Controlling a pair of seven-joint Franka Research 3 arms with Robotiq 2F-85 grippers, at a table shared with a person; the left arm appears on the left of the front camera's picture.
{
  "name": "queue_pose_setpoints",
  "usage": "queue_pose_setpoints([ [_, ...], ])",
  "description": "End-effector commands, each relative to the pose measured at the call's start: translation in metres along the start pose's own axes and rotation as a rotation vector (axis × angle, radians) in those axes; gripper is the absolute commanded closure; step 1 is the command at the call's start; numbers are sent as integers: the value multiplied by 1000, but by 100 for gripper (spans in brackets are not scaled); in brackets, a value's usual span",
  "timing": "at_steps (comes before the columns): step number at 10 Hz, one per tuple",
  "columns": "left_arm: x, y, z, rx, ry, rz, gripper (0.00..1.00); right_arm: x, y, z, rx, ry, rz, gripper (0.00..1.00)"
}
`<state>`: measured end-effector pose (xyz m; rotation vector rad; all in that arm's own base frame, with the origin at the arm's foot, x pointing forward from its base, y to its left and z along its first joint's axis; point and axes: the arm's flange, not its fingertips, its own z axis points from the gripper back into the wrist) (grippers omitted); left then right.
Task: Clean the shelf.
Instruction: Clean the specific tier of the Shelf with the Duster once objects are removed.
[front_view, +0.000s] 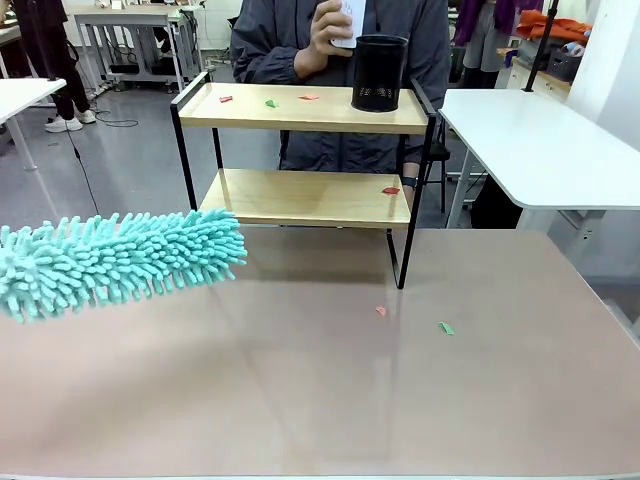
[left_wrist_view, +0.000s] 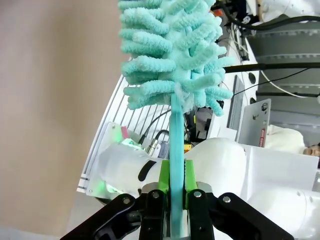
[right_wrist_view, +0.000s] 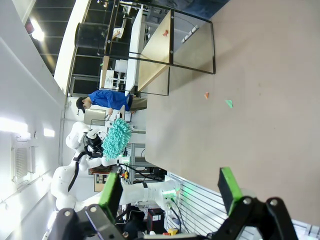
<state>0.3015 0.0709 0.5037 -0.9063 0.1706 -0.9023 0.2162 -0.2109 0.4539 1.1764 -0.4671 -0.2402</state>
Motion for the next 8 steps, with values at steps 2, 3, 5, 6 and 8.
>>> queue_pose_setpoints([
  [2, 12, -9, 5, 0, 11, -37, 100, 1, 1, 0, 15, -6, 27, 0],
  [3, 12, -9, 5, 0, 11, -37, 100, 1, 1, 0, 15, -6, 27, 0],
  [5, 26, -8, -4, 36, -51, 29, 88, 1, 1, 0, 15, -6, 27, 0],
  [6, 46, -10, -14, 87, -126, 83, 88, 1, 1, 0, 15, -6, 27, 0],
  [8, 79, -22, -35, 194, -148, 44, 88, 1, 1, 0, 15, -6, 27, 0],
])
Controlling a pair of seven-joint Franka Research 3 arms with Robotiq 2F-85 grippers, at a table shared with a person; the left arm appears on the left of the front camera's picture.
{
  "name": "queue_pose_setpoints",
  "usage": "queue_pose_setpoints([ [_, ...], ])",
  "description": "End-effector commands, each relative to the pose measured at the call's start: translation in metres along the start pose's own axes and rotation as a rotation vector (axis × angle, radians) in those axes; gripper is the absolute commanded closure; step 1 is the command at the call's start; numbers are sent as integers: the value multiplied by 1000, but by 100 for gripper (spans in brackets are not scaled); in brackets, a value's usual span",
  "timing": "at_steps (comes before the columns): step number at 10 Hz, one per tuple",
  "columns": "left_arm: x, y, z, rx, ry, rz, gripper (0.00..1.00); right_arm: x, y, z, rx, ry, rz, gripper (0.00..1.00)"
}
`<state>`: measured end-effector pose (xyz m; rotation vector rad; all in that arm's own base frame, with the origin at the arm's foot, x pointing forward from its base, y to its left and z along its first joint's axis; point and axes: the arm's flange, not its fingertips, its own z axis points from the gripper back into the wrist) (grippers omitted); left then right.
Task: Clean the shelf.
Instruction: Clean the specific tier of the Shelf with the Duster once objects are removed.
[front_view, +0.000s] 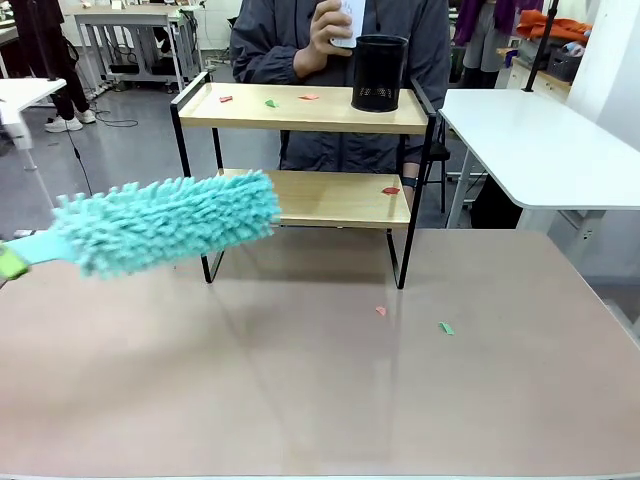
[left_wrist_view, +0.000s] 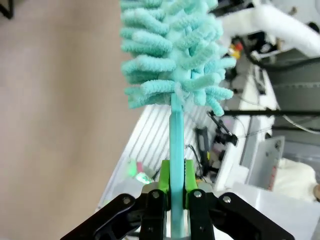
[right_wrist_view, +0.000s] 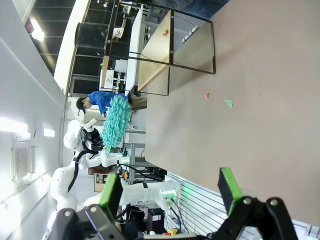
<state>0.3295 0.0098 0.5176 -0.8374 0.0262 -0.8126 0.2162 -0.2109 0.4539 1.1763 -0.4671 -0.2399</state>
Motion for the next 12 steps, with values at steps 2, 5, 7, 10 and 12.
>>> queue_pose_setpoints([
  [2, 42, -36, -56, 131, 98, -29, 88, 1, 1, 0, 15, -6, 26, 0],
  [5, 82, -64, -107, 198, -76, -37, 88, 1, 1, 0, 15, -6, 26, 0],
  [7, 66, -51, -79, 174, 52, -31, 88, 1, 1, 0, 15, -6, 26, 0],
  [10, 83, -65, -109, 313, -128, 99, 88, 1, 1, 0, 15, -6, 26, 0],
  [12, 101, -82, -139, 419, -304, 175, 88, 1, 1, 0, 15, -6, 26, 0],
])
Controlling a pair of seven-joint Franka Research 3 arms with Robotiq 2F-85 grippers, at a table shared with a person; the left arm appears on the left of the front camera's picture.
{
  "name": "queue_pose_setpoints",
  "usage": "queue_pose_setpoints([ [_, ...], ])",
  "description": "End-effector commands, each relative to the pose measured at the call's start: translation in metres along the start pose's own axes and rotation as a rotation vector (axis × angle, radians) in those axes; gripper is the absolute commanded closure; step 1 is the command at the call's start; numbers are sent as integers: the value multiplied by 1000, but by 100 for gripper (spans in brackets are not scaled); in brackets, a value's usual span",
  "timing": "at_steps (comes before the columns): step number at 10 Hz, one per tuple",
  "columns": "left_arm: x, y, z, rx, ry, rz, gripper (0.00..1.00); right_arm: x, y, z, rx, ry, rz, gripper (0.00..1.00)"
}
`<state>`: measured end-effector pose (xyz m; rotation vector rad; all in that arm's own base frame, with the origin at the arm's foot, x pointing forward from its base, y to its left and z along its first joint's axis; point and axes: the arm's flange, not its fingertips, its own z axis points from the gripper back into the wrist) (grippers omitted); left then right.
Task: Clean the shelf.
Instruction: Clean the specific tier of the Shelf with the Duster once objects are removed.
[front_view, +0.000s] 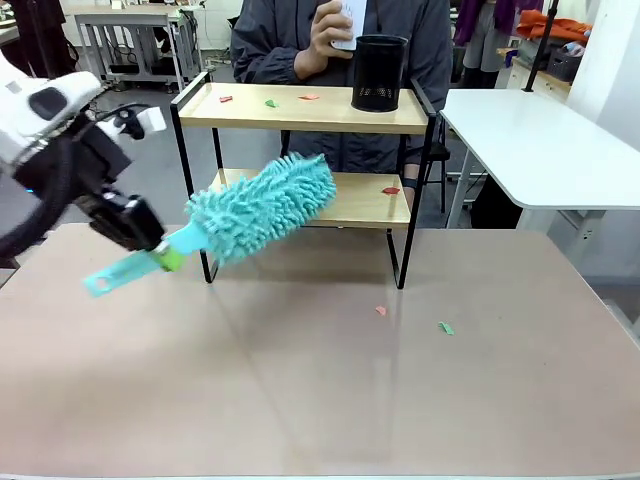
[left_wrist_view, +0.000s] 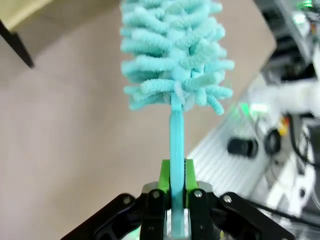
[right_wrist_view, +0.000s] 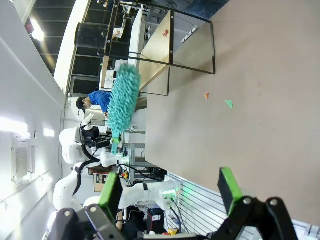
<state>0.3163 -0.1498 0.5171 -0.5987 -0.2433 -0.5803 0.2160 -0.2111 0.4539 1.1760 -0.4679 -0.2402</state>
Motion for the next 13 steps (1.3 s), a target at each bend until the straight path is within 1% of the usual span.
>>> queue_pose_setpoints([
  [1, 5, -31, -35, 153, -137, 105, 88, 1, 1, 0, 15, -6, 26, 0],
  [2, 11, -40, -44, 145, -144, 95, 88, 1, 1, 0, 15, -6, 26, 0],
  [3, 20, -47, -51, 163, -163, 113, 88, 1, 1, 0, 15, -6, 26, 0],
  [4, 28, -50, -57, 169, -140, 102, 88, 1, 1, 0, 15, -6, 26, 0],
  [6, 43, -49, -69, 184, -135, 147, 88, 1, 1, 0, 15, -6, 26, 0],
  [7, 52, -48, -74, 196, -169, 187, 88, 1, 1, 0, 15, -6, 26, 0],
  [8, 62, -50, -80, 184, -189, 200, 88, 1, 1, 0, 15, -6, 26, 0],
  [11, 92, -56, -103, 176, -142, 198, 88, 1, 1, 0, 15, -6, 26, 0],
  [13, 107, -58, -122, 212, -111, 201, 88, 1, 1, 0, 15, -6, 26, 0],
])
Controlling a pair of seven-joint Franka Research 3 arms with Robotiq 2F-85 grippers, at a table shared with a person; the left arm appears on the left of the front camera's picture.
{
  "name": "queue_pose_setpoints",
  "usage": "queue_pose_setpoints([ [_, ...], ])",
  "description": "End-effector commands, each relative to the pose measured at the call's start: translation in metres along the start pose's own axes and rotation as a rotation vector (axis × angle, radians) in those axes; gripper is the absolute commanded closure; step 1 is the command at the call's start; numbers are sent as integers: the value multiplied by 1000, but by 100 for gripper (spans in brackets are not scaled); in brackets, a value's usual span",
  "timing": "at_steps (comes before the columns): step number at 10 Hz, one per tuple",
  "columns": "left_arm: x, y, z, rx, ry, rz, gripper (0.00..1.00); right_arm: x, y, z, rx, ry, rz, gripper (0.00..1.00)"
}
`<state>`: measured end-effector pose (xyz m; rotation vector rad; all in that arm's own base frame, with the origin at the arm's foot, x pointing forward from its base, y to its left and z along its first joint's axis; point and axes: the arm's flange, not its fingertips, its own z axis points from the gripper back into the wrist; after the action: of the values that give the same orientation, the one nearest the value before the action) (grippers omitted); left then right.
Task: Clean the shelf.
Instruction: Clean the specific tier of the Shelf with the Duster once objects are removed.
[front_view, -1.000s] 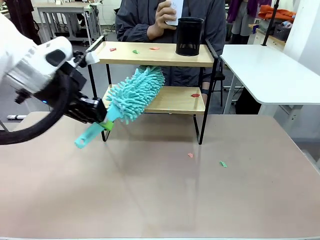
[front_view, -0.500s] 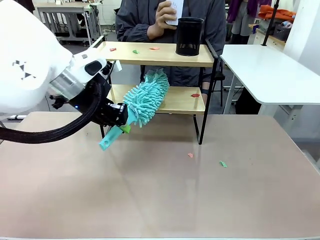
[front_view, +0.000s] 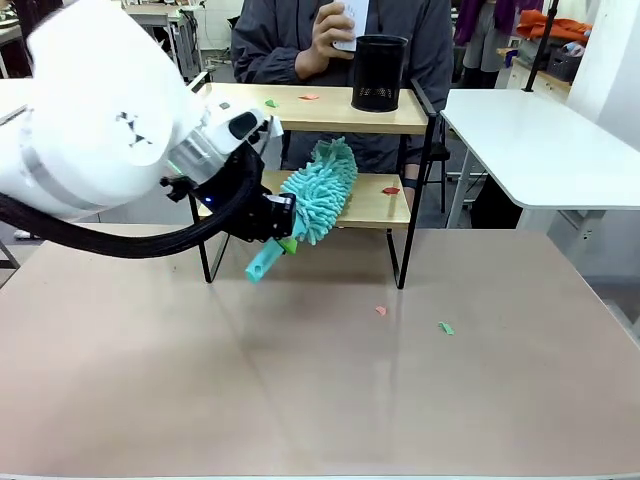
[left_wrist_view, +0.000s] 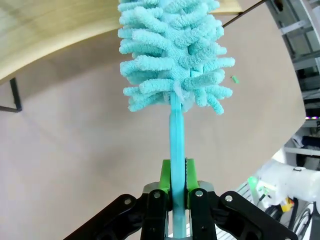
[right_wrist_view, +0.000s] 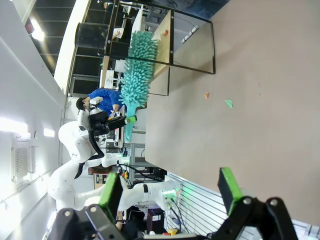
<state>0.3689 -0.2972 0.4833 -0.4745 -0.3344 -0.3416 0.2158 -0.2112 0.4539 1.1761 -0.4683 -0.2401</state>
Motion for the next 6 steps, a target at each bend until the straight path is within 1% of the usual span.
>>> queue_pose_setpoints([
  [1, 16, -9, -11, 34, 13, 15, 88, 1, 1, 0, 15, -5, 26, 0],
  [2, 20, -12, -15, 40, 8, 20, 88, 1, 1, 0, 15, -5, 26, 0],
  [4, 23, -20, -23, 29, 44, -8, 88, 1, 1, 0, 15, -5, 26, 0],
  [6, 20, -26, -25, -18, 110, -78, 88, 1, 1, 0, 15, -5, 26, 0],
])
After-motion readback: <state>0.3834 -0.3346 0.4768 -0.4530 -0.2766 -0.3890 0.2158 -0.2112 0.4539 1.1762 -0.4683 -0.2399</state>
